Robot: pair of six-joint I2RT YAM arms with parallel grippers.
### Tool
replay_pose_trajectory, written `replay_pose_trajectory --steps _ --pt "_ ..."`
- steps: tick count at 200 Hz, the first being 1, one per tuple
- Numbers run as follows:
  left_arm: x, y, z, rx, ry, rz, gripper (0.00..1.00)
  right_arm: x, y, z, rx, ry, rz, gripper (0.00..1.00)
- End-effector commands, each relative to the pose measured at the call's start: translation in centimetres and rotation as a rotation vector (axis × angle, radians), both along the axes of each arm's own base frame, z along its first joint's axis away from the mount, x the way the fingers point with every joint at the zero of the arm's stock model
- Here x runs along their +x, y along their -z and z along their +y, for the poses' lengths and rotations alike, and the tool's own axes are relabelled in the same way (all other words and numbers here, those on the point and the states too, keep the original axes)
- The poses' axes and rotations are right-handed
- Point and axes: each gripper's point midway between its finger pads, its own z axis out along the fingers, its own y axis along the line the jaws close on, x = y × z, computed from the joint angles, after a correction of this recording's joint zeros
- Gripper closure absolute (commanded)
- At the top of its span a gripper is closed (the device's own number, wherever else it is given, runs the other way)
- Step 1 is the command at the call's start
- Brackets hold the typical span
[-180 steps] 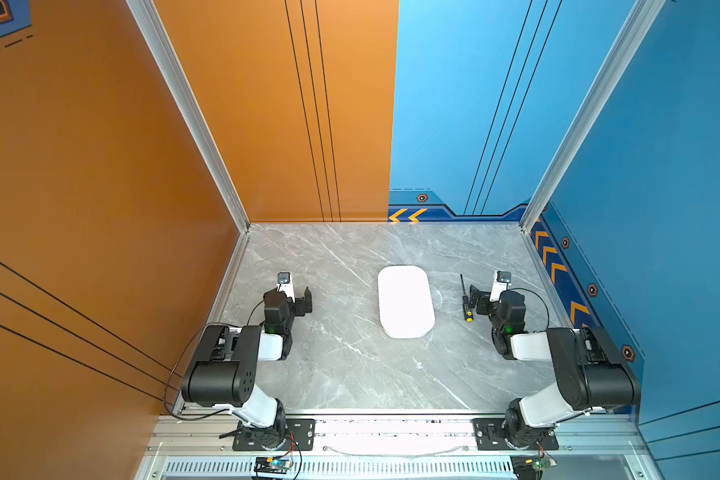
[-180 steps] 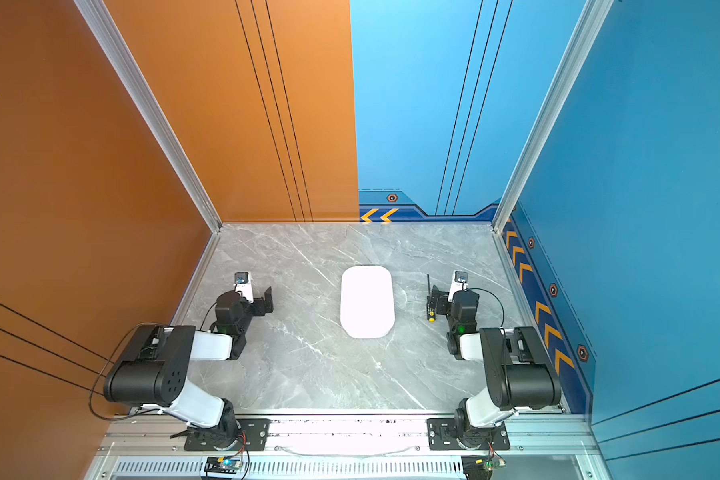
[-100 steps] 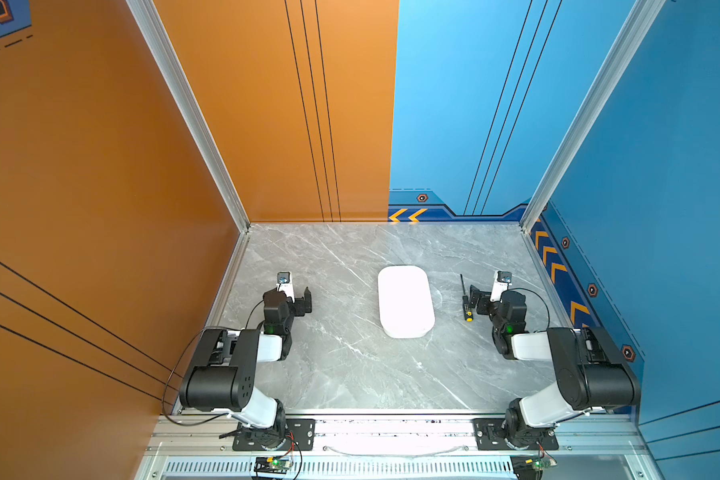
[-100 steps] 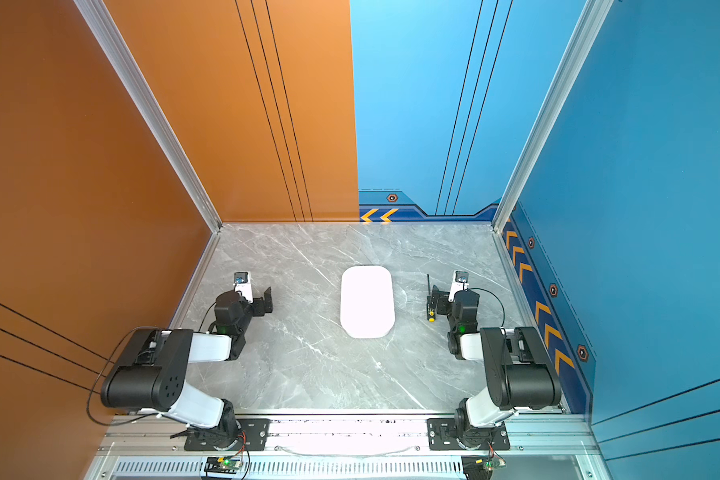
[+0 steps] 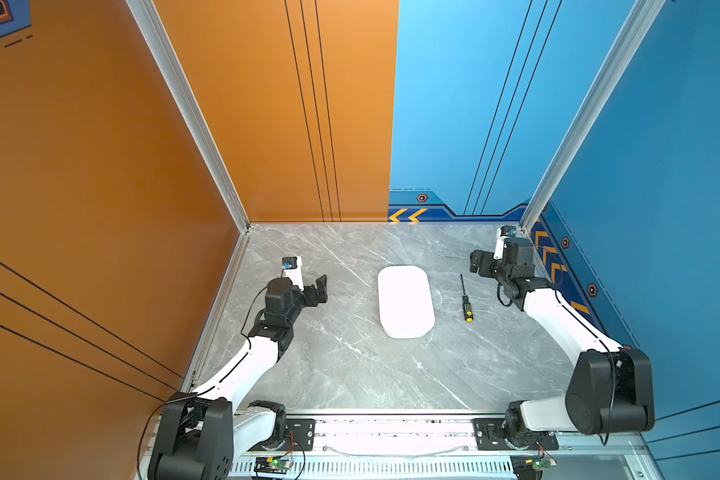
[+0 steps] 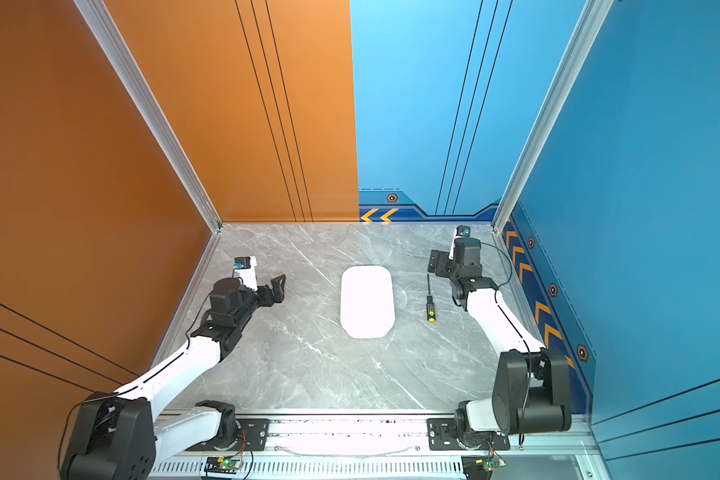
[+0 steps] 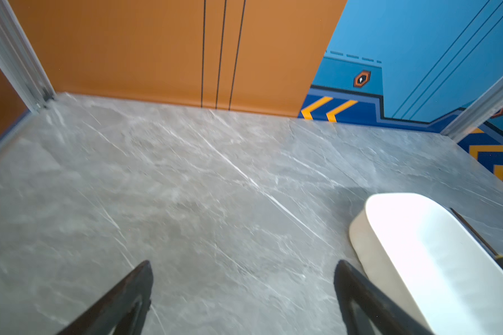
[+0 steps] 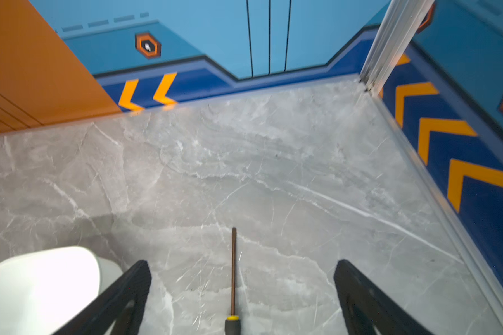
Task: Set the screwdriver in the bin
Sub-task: 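Lower the right gripper onto the black-and-yellow screwdriver handle and close it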
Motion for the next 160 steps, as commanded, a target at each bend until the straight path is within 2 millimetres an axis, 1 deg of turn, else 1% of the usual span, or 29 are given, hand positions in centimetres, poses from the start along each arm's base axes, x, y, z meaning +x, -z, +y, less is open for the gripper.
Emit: replay_pose_trajectory --steps 1,16,24,42,56,74,85,96,112,146,160 --pt "-0.8 0.7 -2.6 -0.223 -0.006 0.152 0.02 -6.3 7.3 1.7 -0.006 -0.025 0.468 0.03" --pt "-1.2 0.7 -4.8 -0.204 0.034 0.155 0.02 -7.0 8.9 2.4 0.02 -0.033 0.569 0.04" --pt "-1.3 0.8 -5.6 -0.191 0.045 0.157 0.02 -7.3 9.6 3.0 0.046 -0.054 0.608 0.03" --pt "-1.4 1.5 -6.4 -0.233 0.043 0.194 0.02 -7.9 11.3 3.4 0.079 -0.048 0.674 0.04" --pt "-1.6 1.8 -7.4 -0.269 0.083 0.214 0.02 -8.3 12.4 3.6 0.116 -0.05 0.717 0.06" --pt "-1.7 2.6 -8.0 -0.278 0.1 0.245 0.02 -8.9 13.6 3.3 0.113 -0.04 0.764 0.08" --pt "-1.8 3.0 -8.2 -0.283 0.104 0.26 0.02 -9.1 14.1 3.3 0.111 -0.044 0.78 0.09" --pt "-1.8 3.5 -8.3 -0.285 0.107 0.276 0.02 -9.3 14.5 3.4 0.102 -0.049 0.792 0.11" --pt "-1.8 3.9 -9.0 -0.301 0.133 0.305 0.02 -9.3 15.0 3.3 0.089 -0.046 0.804 0.13" --pt "-1.9 5.0 -10.6 -0.342 0.199 0.377 0.02 -9.2 15.3 3.6 0.082 -0.054 0.812 0.19" --pt "-2.0 5.3 -11.0 -0.351 0.215 0.392 0.02 -9.1 15.4 3.5 0.076 -0.052 0.815 0.23"
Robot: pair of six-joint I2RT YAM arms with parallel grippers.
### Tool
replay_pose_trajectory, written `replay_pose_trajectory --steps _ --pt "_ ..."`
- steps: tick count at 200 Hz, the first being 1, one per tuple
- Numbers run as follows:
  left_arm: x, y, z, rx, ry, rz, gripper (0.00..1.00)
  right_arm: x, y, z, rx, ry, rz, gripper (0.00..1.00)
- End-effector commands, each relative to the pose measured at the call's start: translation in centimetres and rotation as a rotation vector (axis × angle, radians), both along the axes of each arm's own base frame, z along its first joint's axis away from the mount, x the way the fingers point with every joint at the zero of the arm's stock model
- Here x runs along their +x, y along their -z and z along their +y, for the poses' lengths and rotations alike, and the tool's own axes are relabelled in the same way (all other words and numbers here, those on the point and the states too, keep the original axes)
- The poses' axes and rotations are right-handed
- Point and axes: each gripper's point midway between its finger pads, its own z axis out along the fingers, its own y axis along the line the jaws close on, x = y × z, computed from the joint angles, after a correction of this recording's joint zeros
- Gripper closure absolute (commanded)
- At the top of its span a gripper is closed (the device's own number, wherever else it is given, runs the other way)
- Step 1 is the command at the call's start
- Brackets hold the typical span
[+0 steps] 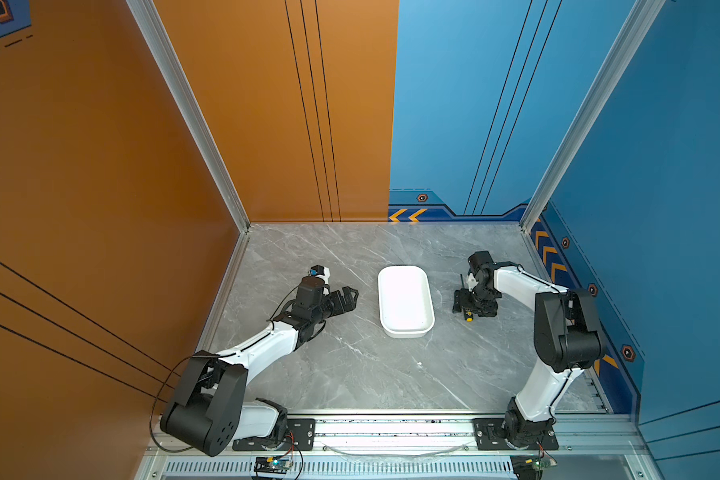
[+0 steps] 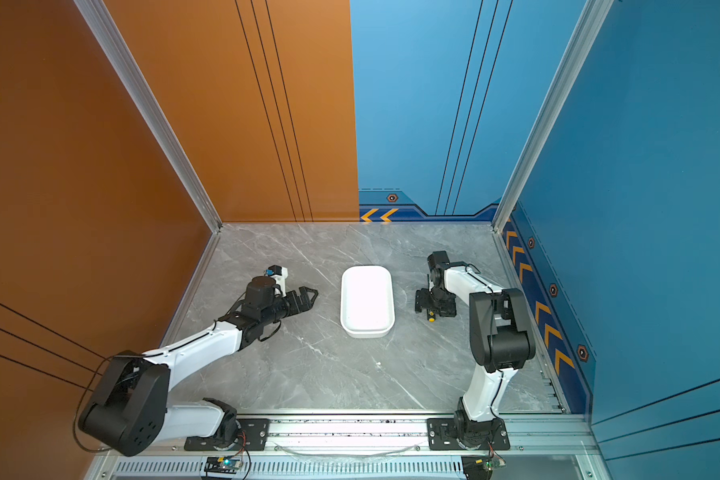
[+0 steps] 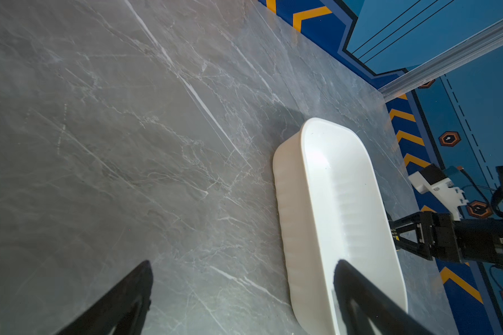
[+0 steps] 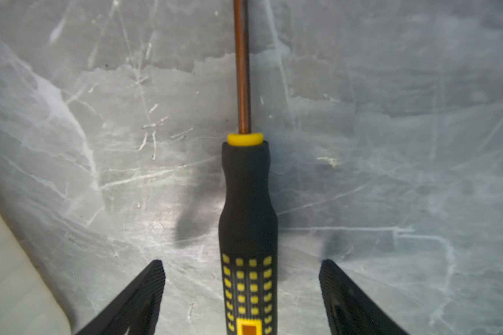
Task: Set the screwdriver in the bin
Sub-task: 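Lower the right gripper onto the black-and-yellow screwdriver handle and close it, then lift the screwdriver upright with the right gripper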
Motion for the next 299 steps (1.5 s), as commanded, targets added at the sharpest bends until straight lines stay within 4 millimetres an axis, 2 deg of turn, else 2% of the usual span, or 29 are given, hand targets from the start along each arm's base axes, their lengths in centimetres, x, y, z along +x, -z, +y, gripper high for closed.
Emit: replay_pose_trajectory --steps 1,90,145,177,226,264,299 --pt "-0.2 -0.6 -1.7 -0.06 0.063 0.027 0.02 -0.2 0.1 0.2 -0.003 -0.001 0.028 0.24" --pt "-1.2 -0.5 -3.8 -0.139 0.177 0.122 0.02 0.4 0.1 0.5 -0.036 -0.024 0.027 0.38" --pt "-1.4 -0.4 -4.0 -0.15 0.182 0.136 0.02 0.8 0.5 0.3 -0.058 -0.027 0.041 0.43" --pt "-1.5 -0.3 -3.9 -0.149 0.179 0.145 0.02 0.7 1.1 0.2 -0.067 -0.035 0.06 0.54" --pt "-1.6 -0.1 -3.9 -0.153 0.181 0.157 0.02 0.5 1.1 0.3 -0.066 -0.035 0.065 0.78" --pt "-1.6 -0.1 -3.9 -0.153 0.184 0.155 0.02 0.8 -0.4 0.6 -0.046 -0.028 0.024 0.87" --pt "-1.6 -0.4 -3.8 -0.157 0.184 0.147 0.02 1.1 -4.1 1.5 0.004 -0.023 -0.063 0.89"
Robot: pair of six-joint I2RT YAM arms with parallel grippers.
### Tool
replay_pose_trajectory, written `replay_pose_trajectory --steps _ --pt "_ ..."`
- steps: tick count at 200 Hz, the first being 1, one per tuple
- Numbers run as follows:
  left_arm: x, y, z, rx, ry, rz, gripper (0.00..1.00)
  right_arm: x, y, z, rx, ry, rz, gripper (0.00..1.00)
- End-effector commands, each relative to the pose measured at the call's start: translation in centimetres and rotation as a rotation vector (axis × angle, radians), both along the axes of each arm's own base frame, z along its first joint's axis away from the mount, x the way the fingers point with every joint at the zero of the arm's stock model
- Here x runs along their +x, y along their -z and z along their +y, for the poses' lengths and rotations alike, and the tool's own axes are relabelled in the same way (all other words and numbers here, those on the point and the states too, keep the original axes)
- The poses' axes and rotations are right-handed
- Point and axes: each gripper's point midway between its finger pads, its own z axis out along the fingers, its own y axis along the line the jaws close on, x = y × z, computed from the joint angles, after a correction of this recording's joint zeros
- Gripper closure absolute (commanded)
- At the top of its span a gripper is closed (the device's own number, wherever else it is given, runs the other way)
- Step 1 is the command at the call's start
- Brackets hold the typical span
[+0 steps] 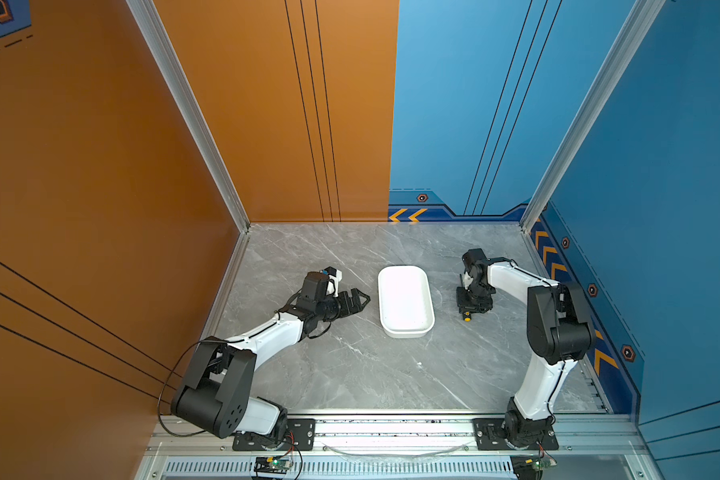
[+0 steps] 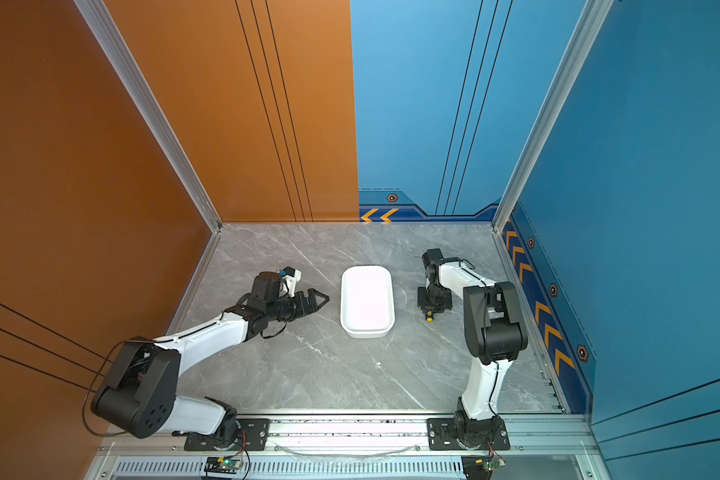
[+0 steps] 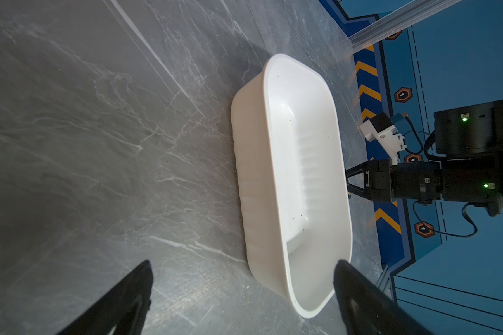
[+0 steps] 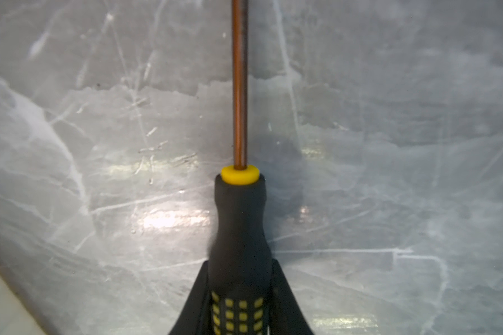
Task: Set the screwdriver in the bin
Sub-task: 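Lift the screwdriver upright with the right gripper, then carry the screwdriver with the right gripper over the white bin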
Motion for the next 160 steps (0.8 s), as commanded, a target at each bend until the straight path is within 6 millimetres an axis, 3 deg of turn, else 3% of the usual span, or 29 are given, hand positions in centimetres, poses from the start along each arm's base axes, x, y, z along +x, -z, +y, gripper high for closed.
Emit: replay_pose_trajectory --steps 1,36,65,87,123,160 --pt "0.1 -0.9 -0.3 -0.024 0.017 -0.004 0.02 0.2 -4.1 1.2 0.053 0.006 -0.079 0.89" --pt "0.1 -0.9 -0.2 -0.026 0.018 0.0 0.02 -0.4 -9.1 3.2 0.129 -0.014 -0.159 0.9" --pt "0.2 -0.7 0.1 -0.023 0.014 0.004 0.02 -1.6 -13.3 7.2 0.2 -0.07 -0.229 0.9" --pt "0.2 -0.6 0.2 -0.021 0.014 0.003 0.02 -3.1 -15.0 10.9 0.256 -0.114 -0.253 0.9" --pt "0.0 -0.9 0.0 -0.029 0.031 -0.002 0.02 -4.3 -14.8 15.4 0.327 -0.125 -0.269 0.9" --pt "-0.3 -1.6 0.0 -0.038 0.037 -0.021 0.02 -4.4 -11.2 16.7 0.309 -0.109 -0.212 0.91"
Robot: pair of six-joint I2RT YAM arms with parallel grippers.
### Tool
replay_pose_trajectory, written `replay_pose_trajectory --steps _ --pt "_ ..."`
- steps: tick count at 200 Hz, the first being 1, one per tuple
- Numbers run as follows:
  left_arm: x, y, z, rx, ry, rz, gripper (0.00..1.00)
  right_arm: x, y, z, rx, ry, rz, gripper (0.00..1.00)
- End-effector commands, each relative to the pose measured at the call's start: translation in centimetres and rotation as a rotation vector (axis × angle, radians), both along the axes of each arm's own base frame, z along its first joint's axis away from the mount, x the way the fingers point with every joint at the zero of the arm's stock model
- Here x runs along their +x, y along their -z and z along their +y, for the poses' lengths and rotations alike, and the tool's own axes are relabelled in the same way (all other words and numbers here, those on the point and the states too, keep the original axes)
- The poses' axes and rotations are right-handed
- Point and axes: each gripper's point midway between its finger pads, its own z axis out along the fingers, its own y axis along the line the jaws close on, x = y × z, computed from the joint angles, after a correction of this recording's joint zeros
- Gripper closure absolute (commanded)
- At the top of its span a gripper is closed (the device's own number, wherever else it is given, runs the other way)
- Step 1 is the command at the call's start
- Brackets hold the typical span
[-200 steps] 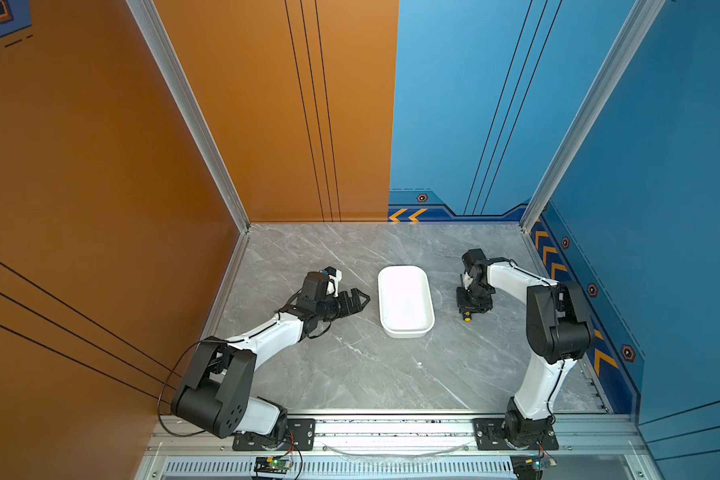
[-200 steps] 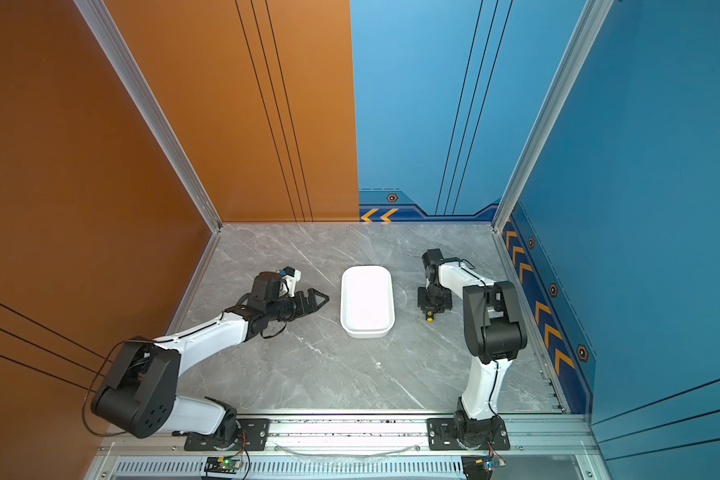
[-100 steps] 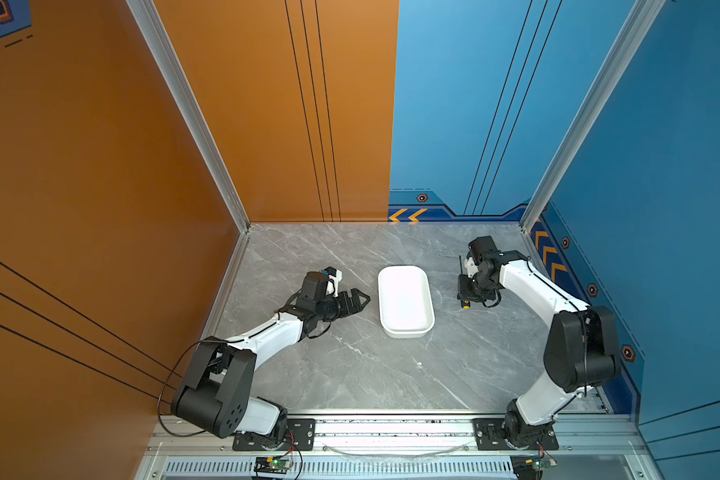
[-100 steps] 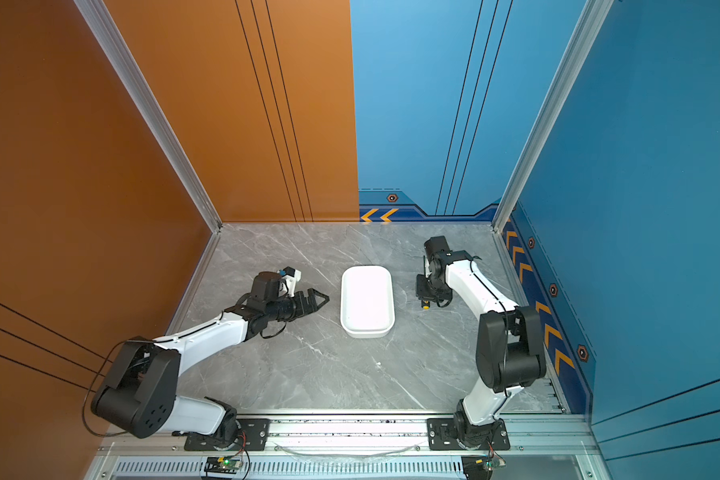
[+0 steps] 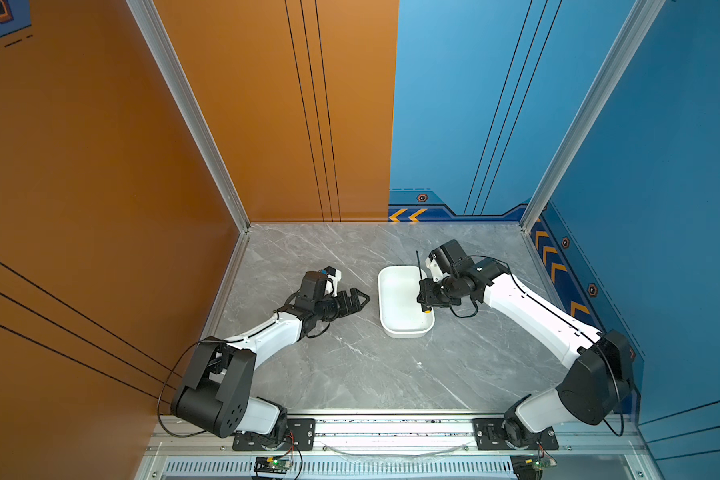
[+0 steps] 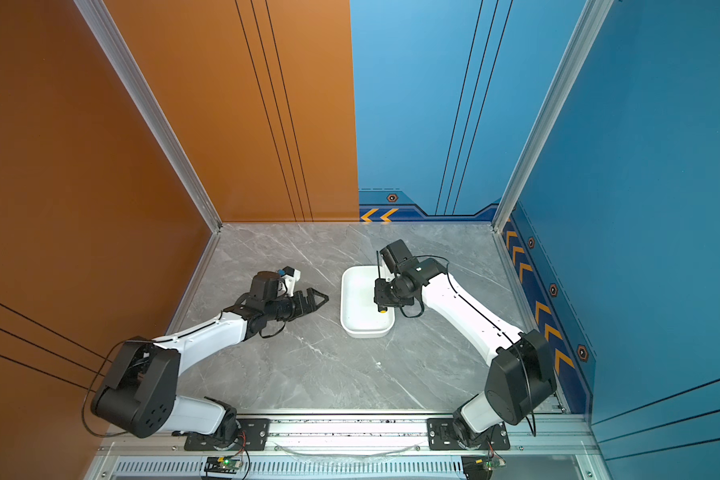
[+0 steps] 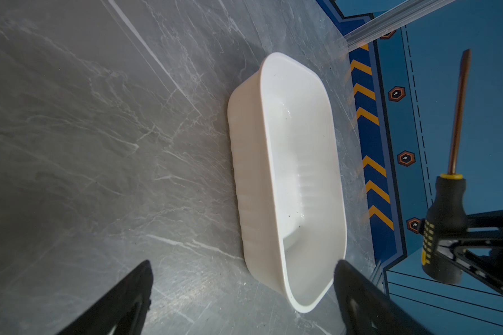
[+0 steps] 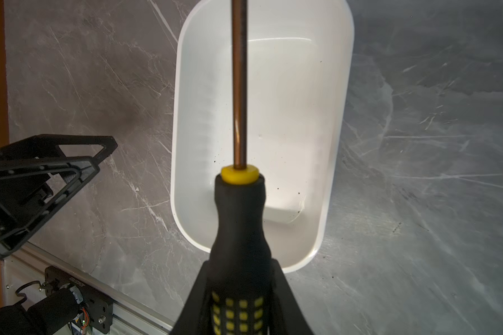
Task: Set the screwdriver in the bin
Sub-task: 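Carry the screwdriver with the right gripper over the white bin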
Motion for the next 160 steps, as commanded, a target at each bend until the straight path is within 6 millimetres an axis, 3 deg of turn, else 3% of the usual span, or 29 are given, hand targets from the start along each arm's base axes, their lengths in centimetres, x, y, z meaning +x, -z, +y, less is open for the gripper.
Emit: replay_pose_trajectory --steps 1,65,160 --pt "-0.2 -1.4 -0.1 -0.017 0.025 -0.029 0.02 0.4 2.5 0.7 0.005 0.051 0.053 0.91" --pt "-0.4 -1.2 0.3 -0.007 0.016 -0.023 0.02 0.6 6.4 2.2 -0.03 0.032 0.12 0.92" --pt "-0.4 -1.0 0.7 -0.008 0.012 -0.015 0.02 1.8 9.2 3.7 -0.066 0.027 0.153 0.93"
